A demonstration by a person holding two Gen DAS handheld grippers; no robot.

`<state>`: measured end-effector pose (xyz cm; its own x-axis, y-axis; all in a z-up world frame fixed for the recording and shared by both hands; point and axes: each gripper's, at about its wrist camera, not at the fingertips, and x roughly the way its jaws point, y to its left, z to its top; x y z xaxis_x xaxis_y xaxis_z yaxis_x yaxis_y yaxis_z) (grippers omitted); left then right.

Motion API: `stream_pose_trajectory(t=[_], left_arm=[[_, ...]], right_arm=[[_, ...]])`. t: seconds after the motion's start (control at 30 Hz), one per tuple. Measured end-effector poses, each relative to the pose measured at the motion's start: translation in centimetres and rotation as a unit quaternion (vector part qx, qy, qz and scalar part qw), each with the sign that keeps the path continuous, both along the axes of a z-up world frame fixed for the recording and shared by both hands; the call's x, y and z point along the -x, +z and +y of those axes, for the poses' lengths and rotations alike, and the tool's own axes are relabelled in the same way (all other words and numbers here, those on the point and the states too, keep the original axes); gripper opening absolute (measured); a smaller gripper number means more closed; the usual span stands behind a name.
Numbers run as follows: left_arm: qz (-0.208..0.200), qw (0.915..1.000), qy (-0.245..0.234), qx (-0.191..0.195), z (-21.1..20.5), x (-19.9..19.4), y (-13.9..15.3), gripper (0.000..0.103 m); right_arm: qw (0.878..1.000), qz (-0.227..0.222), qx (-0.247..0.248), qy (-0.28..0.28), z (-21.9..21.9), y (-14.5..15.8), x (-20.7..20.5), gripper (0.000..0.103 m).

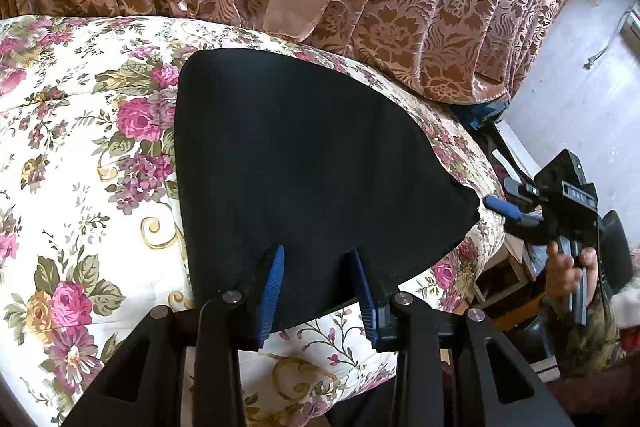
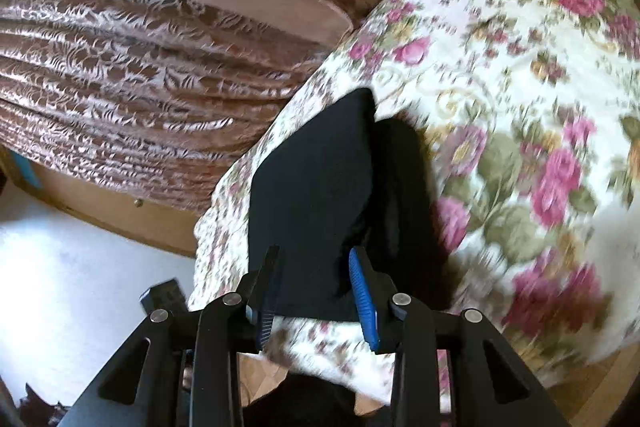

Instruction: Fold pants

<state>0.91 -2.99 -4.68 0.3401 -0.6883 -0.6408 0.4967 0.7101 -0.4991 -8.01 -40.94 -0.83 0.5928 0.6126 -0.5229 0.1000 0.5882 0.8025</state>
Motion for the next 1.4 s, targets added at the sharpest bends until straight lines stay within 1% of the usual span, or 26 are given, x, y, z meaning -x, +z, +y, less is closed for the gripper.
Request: stream_pose_trajectory(t=[0.07,0.13,0.23,0.27,0.33,0.37,0.4,0.43,0.63,0.7,0.73,0.77,0.87,0.97,1.0,1.07,1.1,1.13,1.17,1.23,1.3,1.4], left_arm=[[-0.001,1.0000,-0.001,-0.002,0.0,0.0,0.0,0.034],[-0.002,1.0000,0.000,-0.005,-0.1,0.0,0.1,0.034],[-0.010,0.9998,-0.002,-0.017,-0.4,0.2,0.2,0.035],[-0.013,0.9997,-0.002,-0.021,-0.5,0.3,0.3,0.036],[-0.018,0.9995,-0.003,-0.026,-0.7,0.4,0.3,0.038],[-0.019,0.9994,-0.004,-0.028,-0.7,0.4,0.3,0.038],[-0.021,0.9993,-0.004,-0.029,-0.7,0.5,0.4,0.038],[-0.022,0.9993,-0.002,-0.030,-0.6,0.5,0.4,0.038],[-0.026,0.9996,-0.003,-0.008,0.0,0.9,1.2,0.038],[-0.030,0.9993,-0.008,-0.023,-0.3,1.2,1.1,0.038],[-0.026,0.9989,-0.009,-0.039,-0.6,1.2,0.6,0.038],[-0.022,0.9988,-0.007,-0.044,-0.7,1.1,0.2,0.038],[-0.018,0.9990,-0.001,-0.040,-0.7,0.9,-0.2,0.041],[-0.018,0.9989,0.004,-0.042,-0.8,0.9,0.0,0.041],[-0.022,0.9987,0.006,-0.046,-0.8,0.9,0.3,0.041],[-0.033,0.9985,0.010,-0.044,-0.7,1.1,1.1,0.041],[-0.038,0.9983,0.012,-0.042,-0.6,1.1,1.6,0.041],[-0.043,0.9982,0.016,-0.040,-0.4,1.1,2.0,0.043],[-0.048,0.9979,0.020,-0.038,-0.2,1.0,2.3,0.043],[-0.059,0.9969,0.032,-0.041,0.1,0.7,2.9,0.045],[-0.072,0.9947,0.046,-0.058,0.1,0.2,3.3,0.045],[-0.082,0.9904,0.068,-0.089,-0.1,-0.6,3.5,0.045]], right_arm=[[1.000,0.007,-0.003,0.003,1.3,-0.5,-0.2,0.035],[1.000,0.024,0.000,0.001,2.1,-1.4,-0.7,0.035],[0.999,0.046,0.008,-0.013,2.7,-2.6,-1.4,0.035],[0.999,0.050,0.010,-0.019,2.8,-3.0,-1.5,0.034],[0.998,0.053,0.014,-0.031,3.0,-3.4,-1.9,0.024],[0.998,0.055,0.025,-0.032,3.3,-3.5,-2.1,0.014],[0.997,0.056,0.040,-0.030,3.5,-3.5,-2.2,0.010],[0.997,0.054,0.052,-0.027,3.8,-3.3,-2.1,0.009],[0.996,0.029,0.085,-0.009,4.7,-1.4,-0.6,0.008],[0.995,0.029,0.098,-0.009,4.9,-1.2,-0.1,0.007],[0.994,0.034,0.107,-0.010,4.9,-1.5,0.1,0.007],[0.992,0.043,0.121,-0.013,4.9,-2.0,0.1,0.007],[0.992,0.051,0.110,-0.018,4.6,-3.6,-0.2,0.007],[0.992,0.050,0.109,-0.025,4.4,-4.1,-0.4,0.006],[0.993,0.050,0.109,-0.024,4.4,-4.1,-0.5,0.007],[0.993,0.048,0.104,-0.012,4.3,-3.7,-0.6,0.011],[0.994,0.046,0.101,-0.011,4.1,-3.4,-0.5,0.018],[0.994,0.044,0.101,-0.011,3.8,-3.0,-0.4,0.023],[0.993,0.043,0.111,-0.017,3.4,-2.4,-0.2,0.029],[0.990,0.038,0.134,-0.033,2.7,-1.2,-0.1,0.032],[0.986,0.032,0.153,-0.048,2.1,-0.3,-0.7,0.033],[0.984,0.034,0.165,-0.051,1.9,-0.2,-3.2,0.033]])
